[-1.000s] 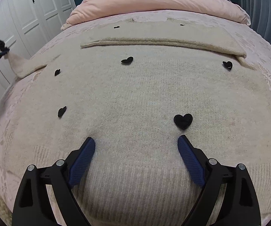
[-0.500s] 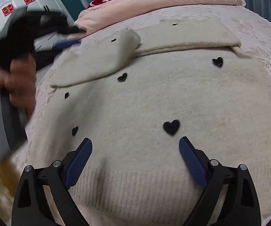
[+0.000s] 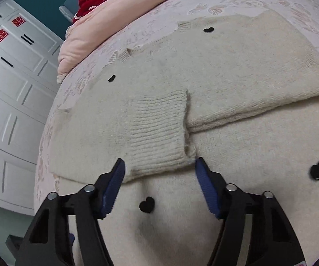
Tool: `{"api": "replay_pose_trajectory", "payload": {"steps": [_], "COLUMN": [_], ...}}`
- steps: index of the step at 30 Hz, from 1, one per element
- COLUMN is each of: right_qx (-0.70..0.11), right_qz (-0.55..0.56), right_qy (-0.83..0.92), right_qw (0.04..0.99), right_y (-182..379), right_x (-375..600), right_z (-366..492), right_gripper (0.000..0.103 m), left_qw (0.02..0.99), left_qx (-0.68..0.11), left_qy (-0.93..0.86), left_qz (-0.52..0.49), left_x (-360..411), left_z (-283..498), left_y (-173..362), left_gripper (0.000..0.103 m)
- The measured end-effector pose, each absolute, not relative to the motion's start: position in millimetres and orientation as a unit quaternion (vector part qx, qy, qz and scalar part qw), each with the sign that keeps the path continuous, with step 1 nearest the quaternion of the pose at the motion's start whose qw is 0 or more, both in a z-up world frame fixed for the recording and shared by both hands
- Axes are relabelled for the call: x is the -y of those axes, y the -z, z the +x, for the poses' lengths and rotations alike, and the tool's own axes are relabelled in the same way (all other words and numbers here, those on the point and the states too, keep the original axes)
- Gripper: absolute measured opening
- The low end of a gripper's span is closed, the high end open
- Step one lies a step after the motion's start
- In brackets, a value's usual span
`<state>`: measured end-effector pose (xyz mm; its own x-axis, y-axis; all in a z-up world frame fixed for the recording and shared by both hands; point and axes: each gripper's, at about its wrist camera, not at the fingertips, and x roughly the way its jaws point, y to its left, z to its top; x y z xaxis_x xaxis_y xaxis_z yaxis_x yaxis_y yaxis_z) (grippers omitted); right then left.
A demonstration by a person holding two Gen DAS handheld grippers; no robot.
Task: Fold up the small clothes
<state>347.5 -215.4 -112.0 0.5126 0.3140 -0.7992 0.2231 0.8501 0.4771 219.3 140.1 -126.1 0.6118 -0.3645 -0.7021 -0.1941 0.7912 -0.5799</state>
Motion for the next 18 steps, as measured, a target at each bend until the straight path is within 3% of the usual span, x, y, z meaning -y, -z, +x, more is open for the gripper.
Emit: {"api": "replay_pose_trajectory", "payload": {"steps": [1,2,7,11,15,18], "right_qx": [-0.496,-0.497,-0.461,-0.423,-0.358,-0.352], "right_qz": [0.269,0.268,0.257,0.224,0.208,0.180], "right_qy": [-0.015,-0.013,-0.041,-0.075,-0.081,-0.058], "right_qw": [0.825,0.825,0.848,0.875,0.907,0.917], "right_y": [114.1,114.0,72.5,15.7,-51.9,-66.0], "right_x": [211.7,209.4,200.7,195.9,222.2,254.1], "right_z": [351.6,355.4,372.5,397.7,420.4,433.4], "right_gripper": [0.034,0.010,0.007,0.007,0.007,0.007], "left_qw": [0.835,0.830,0.807,0.755,0.747,0.744], "left_qx": [-0.436,-0.432,-0.392,-0.392,-0.393,-0.411], "left_qy": [0.053,0.055,0.070,0.021,-0.002,-0.016], "left_qz": [-0.332,-0.350,-0.437,-0.525,-0.536,-0.527], "left_x": [-140.7,-142.4,-158.5,-174.6,-170.8,-162.9], "left_z": [222.5,230.1,284.3,337.9,364.9,376.6], "left_y": [122.7,118.1,91.6,104.3,106.7,115.7], "left_gripper": [0.051,0.050,0.054,0.054,0.054,0.054]}}
